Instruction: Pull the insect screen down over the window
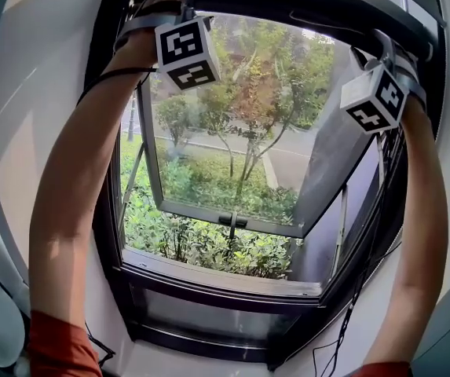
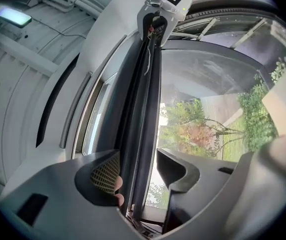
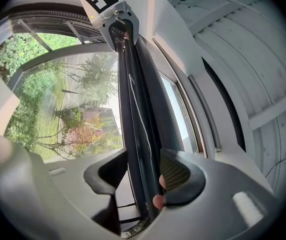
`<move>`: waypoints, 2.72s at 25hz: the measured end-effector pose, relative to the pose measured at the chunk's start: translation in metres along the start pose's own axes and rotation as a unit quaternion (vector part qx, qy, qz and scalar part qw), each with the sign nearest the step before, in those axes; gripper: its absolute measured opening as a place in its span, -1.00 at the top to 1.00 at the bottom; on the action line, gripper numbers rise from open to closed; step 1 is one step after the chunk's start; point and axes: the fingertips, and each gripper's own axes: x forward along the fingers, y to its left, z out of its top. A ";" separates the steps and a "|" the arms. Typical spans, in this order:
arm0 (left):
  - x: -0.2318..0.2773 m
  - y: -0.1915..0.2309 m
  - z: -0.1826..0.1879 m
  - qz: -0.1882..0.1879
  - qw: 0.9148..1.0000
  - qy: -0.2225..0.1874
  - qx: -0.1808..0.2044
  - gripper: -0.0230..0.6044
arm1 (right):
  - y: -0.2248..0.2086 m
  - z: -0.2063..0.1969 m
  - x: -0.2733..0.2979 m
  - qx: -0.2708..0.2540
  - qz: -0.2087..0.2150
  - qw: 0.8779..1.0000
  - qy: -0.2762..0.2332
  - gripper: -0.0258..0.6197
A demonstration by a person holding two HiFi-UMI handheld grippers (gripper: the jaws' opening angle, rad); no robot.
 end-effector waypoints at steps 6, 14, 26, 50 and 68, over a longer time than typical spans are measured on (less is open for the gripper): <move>0.012 0.000 -0.001 0.003 1.000 0.002 0.005 0.25 | 0.002 -0.010 0.010 -0.003 -0.003 1.000 0.008 0.30; 0.023 0.003 -0.002 -0.007 0.999 0.015 0.031 0.25 | -0.002 -0.010 0.019 -0.003 -0.005 1.000 0.010 0.30; 0.031 -0.005 -0.007 -0.004 0.996 0.033 0.088 0.23 | 0.009 -0.021 0.027 -0.044 0.013 0.998 0.032 0.30; -0.003 -0.040 -0.013 -0.057 0.994 0.037 0.086 0.23 | 0.043 -0.024 -0.005 -0.085 0.057 0.993 0.057 0.34; -0.052 -0.083 -0.020 -0.093 0.992 0.033 0.081 0.23 | 0.085 -0.029 -0.048 -0.091 0.069 0.993 0.032 0.34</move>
